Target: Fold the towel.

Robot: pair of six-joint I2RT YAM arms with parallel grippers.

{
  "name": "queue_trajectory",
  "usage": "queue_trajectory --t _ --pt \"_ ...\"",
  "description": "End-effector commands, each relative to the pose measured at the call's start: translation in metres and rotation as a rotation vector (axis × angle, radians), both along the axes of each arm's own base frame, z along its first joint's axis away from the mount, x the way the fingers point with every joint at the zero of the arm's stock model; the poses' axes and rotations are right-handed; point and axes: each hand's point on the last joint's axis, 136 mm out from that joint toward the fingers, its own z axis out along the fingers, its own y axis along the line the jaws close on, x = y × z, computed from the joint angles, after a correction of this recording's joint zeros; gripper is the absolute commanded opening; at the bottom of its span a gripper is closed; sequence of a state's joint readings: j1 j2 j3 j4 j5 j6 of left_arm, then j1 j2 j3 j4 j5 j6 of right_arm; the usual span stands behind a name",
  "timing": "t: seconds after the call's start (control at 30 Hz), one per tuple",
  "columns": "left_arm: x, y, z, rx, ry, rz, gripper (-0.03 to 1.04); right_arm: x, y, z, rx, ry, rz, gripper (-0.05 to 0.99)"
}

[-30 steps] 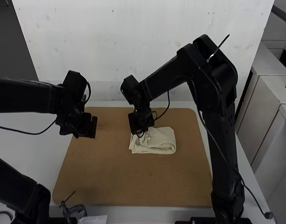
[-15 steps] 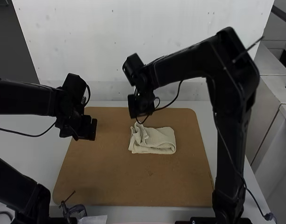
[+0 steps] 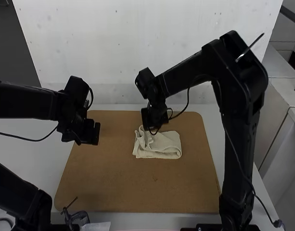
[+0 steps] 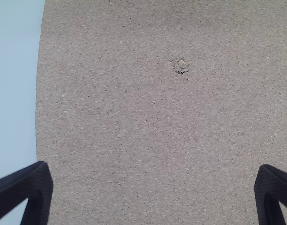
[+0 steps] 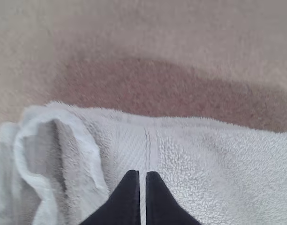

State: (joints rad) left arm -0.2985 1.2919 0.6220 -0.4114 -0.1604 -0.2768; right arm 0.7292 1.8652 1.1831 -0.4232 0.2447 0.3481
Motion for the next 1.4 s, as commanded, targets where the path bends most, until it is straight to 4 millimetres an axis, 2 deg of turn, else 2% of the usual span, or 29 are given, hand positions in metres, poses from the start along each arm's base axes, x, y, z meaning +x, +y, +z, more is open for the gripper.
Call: queue_trajectory --t 0.0,0.07,0.23,0.53,0.67,0.87,1.17,1.37 --pt "-0.001 -0.001 0.0 -0.005 -0.013 -0.014 0.96 0.001 -0.001 -0.007 -0.026 -0.008 0.007 0.02" --pt "-0.001 -0.001 0.001 -0.005 -0.014 -0.014 0.96 -0.003 0.001 -0.016 -0.045 0.007 0.021 0.02" --pt "-0.001 -0.001 -0.001 -0.005 -0.01 -0.013 0.96 -0.008 0.01 -0.021 -0.049 0.013 0.045 0.02" --pt "0.001 -0.001 -0.002 -0.006 -0.016 -0.009 0.96 -0.019 0.041 -0.022 -0.03 0.011 0.1 0.01" --pt "0.001 -0.001 -0.005 -0.005 -0.01 -0.011 0.96 -0.017 0.055 -0.014 -0.005 -0.012 0.112 0.02" --pt "0.001 0.0 -0.006 -0.003 -0.008 -0.008 0.96 -0.02 0.072 -0.015 0.008 -0.023 0.141 0.02" --pt "0.001 0.0 -0.009 -0.015 -0.004 -0.01 0.96 -0.023 0.076 -0.027 -0.004 -0.002 0.136 0.02" --pt "0.002 0.0 -0.011 -0.017 -0.005 -0.013 0.96 -0.018 0.076 -0.018 0.016 -0.019 0.129 0.02"
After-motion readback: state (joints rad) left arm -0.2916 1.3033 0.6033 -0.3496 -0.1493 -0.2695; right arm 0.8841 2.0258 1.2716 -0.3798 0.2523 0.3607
